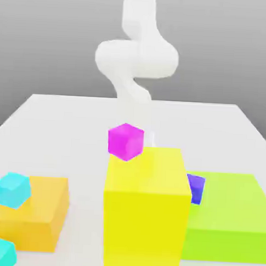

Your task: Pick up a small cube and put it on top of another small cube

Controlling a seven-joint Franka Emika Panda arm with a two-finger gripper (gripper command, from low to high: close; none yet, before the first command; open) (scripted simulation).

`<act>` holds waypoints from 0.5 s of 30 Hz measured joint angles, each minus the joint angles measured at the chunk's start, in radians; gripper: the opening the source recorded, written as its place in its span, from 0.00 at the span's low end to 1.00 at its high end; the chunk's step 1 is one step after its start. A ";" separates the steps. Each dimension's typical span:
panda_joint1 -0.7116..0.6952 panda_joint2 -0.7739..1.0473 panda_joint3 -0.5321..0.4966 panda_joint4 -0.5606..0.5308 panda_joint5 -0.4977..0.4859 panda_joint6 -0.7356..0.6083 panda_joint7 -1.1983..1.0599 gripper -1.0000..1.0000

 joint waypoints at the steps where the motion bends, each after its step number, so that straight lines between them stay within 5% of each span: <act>1: 0.001 0.039 -0.016 0.004 0.006 0.008 -0.012 0.50; 15: -0.017 0.549 -0.198 0.059 0.134 0.117 -0.203 0.50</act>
